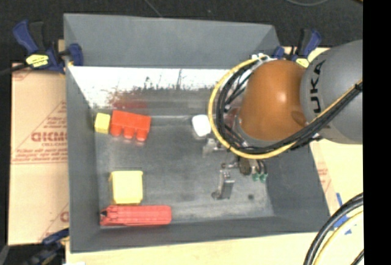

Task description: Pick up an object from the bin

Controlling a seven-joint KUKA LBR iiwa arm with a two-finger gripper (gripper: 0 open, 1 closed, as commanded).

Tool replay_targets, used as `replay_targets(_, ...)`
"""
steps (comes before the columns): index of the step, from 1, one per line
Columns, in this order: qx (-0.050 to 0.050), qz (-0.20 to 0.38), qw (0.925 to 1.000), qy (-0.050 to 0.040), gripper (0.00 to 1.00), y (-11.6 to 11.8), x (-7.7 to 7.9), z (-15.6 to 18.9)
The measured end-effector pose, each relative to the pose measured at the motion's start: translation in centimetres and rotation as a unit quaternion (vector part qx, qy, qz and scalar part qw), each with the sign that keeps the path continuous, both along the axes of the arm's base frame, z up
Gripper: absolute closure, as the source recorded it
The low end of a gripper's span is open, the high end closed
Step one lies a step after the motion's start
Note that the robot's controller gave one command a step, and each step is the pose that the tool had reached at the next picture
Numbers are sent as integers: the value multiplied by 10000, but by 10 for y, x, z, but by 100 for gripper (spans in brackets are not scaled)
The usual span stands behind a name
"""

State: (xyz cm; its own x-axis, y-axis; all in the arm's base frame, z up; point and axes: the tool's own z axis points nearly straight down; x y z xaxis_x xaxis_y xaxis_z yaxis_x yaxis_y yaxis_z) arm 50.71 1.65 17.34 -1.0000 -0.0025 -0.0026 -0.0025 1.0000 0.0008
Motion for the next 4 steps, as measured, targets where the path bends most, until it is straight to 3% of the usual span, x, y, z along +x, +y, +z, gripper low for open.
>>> replay_targets(2, 0, 19, 10000, -3, 0, -4, -2, -7)
replay_targets(3, -5, 239, 9997, -11, 0, 3, 27, 96)
replay_targets(4, -1, 28, 10000, 14, 0, -17, 12, 87)
